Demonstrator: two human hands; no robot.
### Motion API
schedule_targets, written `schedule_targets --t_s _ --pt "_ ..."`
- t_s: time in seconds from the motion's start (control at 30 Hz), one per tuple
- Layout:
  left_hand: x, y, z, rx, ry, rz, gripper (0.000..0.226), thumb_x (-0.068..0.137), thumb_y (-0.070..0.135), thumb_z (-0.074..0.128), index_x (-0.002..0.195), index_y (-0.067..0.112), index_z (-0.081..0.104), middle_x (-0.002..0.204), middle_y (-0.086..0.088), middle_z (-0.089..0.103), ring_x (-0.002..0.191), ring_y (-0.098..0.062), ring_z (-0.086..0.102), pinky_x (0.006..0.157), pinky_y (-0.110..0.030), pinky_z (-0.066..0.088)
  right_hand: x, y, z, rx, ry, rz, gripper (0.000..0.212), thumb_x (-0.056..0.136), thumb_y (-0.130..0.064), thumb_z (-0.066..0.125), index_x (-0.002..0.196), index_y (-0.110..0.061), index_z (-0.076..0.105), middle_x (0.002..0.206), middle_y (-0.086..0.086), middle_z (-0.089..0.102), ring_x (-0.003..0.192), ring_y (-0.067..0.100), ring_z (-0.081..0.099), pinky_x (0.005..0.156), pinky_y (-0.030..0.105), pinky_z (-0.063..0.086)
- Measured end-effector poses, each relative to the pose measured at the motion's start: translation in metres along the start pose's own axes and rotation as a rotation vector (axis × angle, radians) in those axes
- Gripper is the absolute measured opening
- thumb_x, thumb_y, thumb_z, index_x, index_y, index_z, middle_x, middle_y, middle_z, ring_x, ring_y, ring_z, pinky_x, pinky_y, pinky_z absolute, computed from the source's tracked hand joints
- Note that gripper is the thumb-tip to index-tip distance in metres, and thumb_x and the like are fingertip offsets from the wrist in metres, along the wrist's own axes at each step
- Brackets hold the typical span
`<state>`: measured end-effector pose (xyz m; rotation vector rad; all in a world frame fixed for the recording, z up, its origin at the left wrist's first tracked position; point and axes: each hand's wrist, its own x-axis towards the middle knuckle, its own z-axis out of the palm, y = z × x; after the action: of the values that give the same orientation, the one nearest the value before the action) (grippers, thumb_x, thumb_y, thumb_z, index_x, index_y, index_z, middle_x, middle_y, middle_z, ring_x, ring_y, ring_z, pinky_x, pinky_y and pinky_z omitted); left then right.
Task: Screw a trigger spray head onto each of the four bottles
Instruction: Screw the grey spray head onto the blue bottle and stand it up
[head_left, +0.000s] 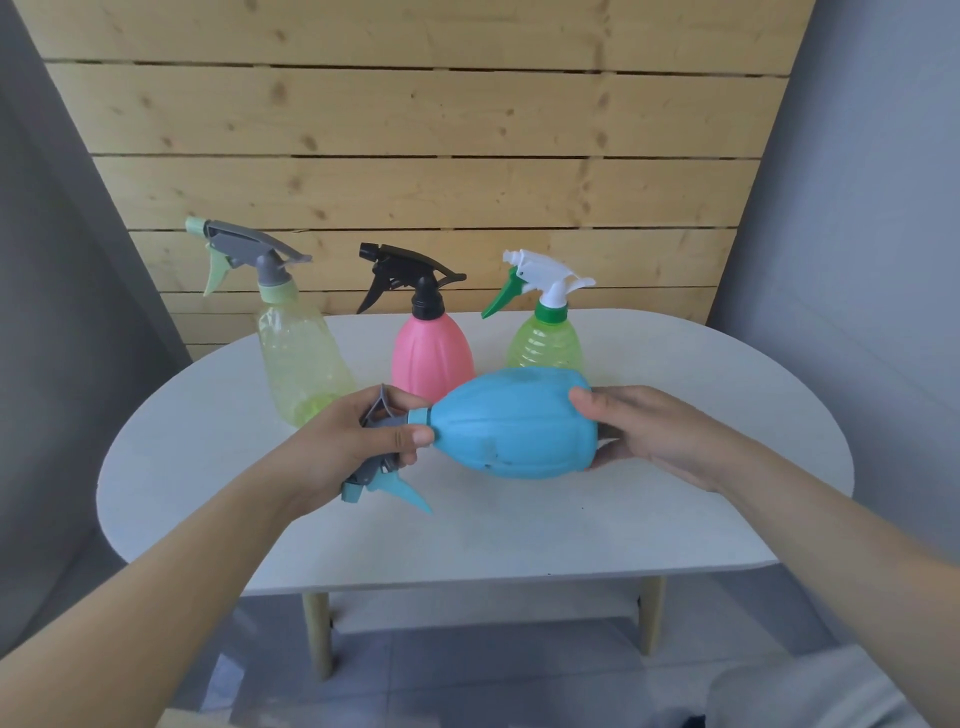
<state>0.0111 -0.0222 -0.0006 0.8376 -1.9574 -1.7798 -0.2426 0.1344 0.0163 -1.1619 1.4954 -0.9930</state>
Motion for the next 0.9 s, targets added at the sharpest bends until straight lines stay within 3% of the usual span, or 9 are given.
schedule_targets --t_s 0.1,0.17,0.23,0.3,0.43,0.67,0.73,0.8,0.9 --pt "-0.001 0.000 0.002 0.044 0.007 0.015 0.050 0.059 0.037 0.083 0.097 0.012 0.062 0.062 0.001 0.063 0.060 -0.011 0.057 0.057 -0.020 0.048 0.005 0.000 0.007 0.044 0.090 0.028 0.068 0.065 -0.072 0.050 0.111 -0.024 0.067 0.109 0.012 0.071 0.090 0.030 0.067 0.064 0.035 0.056" --pt "-0.001 0.002 0.003 0.060 0.010 -0.006 0.057 0.055 0.043 0.086 0.098 0.012 0.063 0.063 0.002 0.064 0.061 -0.011 0.058 0.059 -0.021 0.048 0.004 0.000 0.007 0.044 0.080 0.018 0.065 0.065 -0.076 0.049 0.118 -0.039 0.057 0.114 0.010 0.067 0.089 0.030 0.069 0.062 0.038 0.057" --pt "0.000 0.004 0.004 0.027 0.029 -0.039 0.068 0.049 0.048 0.082 0.101 0.007 0.064 0.064 0.001 0.065 0.061 -0.011 0.058 0.061 -0.023 0.049 0.001 -0.003 0.004 0.052 0.010 -0.018 0.069 0.064 -0.068 0.063 0.127 -0.048 0.042 0.122 0.004 0.061 0.091 0.029 0.070 0.063 0.036 0.057" --pt "0.000 0.006 0.005 0.010 0.047 -0.055 0.071 0.048 0.048 0.080 0.101 0.004 0.064 0.064 0.000 0.066 0.062 -0.012 0.057 0.063 -0.025 0.048 0.000 -0.004 0.000 0.019 -0.015 -0.059 0.084 0.063 -0.049 0.076 0.135 -0.044 0.034 0.122 0.001 0.061 0.089 0.030 0.071 0.058 0.031 0.056" --pt "-0.003 0.012 0.008 0.037 0.064 -0.008 0.056 0.049 0.048 0.079 0.088 0.011 0.064 0.059 0.002 0.064 0.057 -0.011 0.055 0.061 -0.031 0.037 0.000 -0.002 -0.001 -0.008 0.062 -0.039 0.075 0.065 -0.052 0.075 0.131 -0.030 0.046 0.091 0.000 0.073 0.067 0.023 0.069 0.043 0.023 0.047" --pt "-0.006 0.021 0.012 0.164 0.072 0.070 0.048 0.056 0.048 0.073 0.085 0.012 0.060 0.058 0.005 0.064 0.054 -0.006 0.053 0.052 -0.020 0.040 -0.001 0.001 -0.003 0.041 0.076 -0.030 0.044 0.071 -0.052 0.064 0.110 -0.030 0.061 0.071 -0.007 0.068 0.052 0.015 0.057 0.043 0.022 0.044" --pt "-0.008 0.023 0.013 0.204 0.092 0.092 0.051 0.057 0.048 0.072 0.089 0.010 0.061 0.058 0.005 0.065 0.053 -0.004 0.053 0.049 -0.018 0.040 -0.004 0.000 -0.004 0.045 0.051 -0.017 0.047 0.071 -0.051 0.065 0.113 -0.031 0.059 0.077 -0.004 0.070 0.059 0.018 0.063 0.050 0.025 0.050" --pt "-0.009 0.026 0.013 0.245 0.118 0.113 0.052 0.056 0.050 0.073 0.092 0.013 0.064 0.059 0.005 0.066 0.054 -0.005 0.056 0.048 -0.017 0.043 -0.007 -0.002 -0.008 -0.018 0.043 -0.001 0.058 0.067 -0.052 0.070 0.120 -0.033 0.055 0.098 -0.002 0.073 0.081 0.020 0.070 0.069 0.031 0.056" --pt "-0.006 0.030 0.017 0.277 0.108 0.114 0.043 0.053 0.046 0.079 0.087 0.021 0.070 0.062 0.001 0.069 0.056 -0.009 0.060 0.051 -0.021 0.049 -0.013 -0.007 -0.010 -0.329 0.100 -0.038 0.077 0.058 -0.054 0.078 0.126 -0.038 0.048 0.121 -0.011 0.060 0.110 0.008 0.058 0.093 0.028 0.048"
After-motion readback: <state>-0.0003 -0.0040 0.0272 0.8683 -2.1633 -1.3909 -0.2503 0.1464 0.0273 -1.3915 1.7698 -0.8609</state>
